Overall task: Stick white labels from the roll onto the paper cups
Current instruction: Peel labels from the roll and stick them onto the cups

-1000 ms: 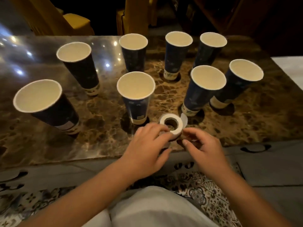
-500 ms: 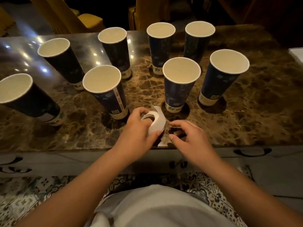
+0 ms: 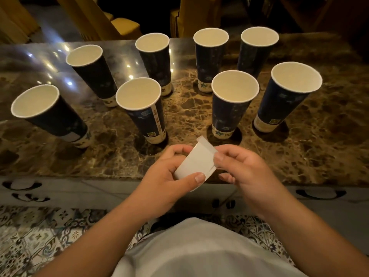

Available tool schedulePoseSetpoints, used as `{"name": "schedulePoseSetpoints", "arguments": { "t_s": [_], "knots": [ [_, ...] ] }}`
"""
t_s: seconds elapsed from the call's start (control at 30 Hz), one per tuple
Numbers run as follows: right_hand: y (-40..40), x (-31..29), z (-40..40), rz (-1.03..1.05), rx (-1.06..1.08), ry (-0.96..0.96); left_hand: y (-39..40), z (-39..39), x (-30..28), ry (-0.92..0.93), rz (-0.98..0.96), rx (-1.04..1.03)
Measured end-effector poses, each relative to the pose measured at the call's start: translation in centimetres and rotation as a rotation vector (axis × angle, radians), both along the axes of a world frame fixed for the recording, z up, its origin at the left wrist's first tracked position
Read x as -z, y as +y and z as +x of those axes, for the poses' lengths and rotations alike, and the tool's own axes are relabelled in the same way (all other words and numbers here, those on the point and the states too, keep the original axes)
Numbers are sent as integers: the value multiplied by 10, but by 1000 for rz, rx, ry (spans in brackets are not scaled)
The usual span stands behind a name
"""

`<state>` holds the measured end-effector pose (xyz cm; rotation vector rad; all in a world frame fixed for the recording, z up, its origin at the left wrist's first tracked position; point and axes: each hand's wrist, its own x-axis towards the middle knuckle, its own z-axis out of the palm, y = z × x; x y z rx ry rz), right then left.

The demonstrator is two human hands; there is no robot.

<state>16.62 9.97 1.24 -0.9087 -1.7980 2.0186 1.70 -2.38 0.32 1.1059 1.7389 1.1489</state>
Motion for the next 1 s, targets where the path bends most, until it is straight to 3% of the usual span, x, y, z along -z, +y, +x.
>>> {"name": "schedulePoseSetpoints", "arguments": {
  "t_s": [0.1,0.3,0.43,0.57,0.77,0.87,1.0],
  "knots": [
    [1,3,-8,26,96,18,5,-7,6,173,-79,-9],
    [9,19,-24,-230,261,45,29,-15,12,515,-182,27],
    [19,34,-25,-133,321,-34,46,-15,20,802,-219,54],
    [25,41,-17,-5,283,-64,52,-11,26,924,-123,58],
    [32,42,-2,89,104,80,51,-15,38,911,42,191],
    [35,43,1,67,71,144,49,-17,34,714,108,183],
    [35,41,-5,-15,185,182,47,-27,34,511,62,162]
  ]
}}
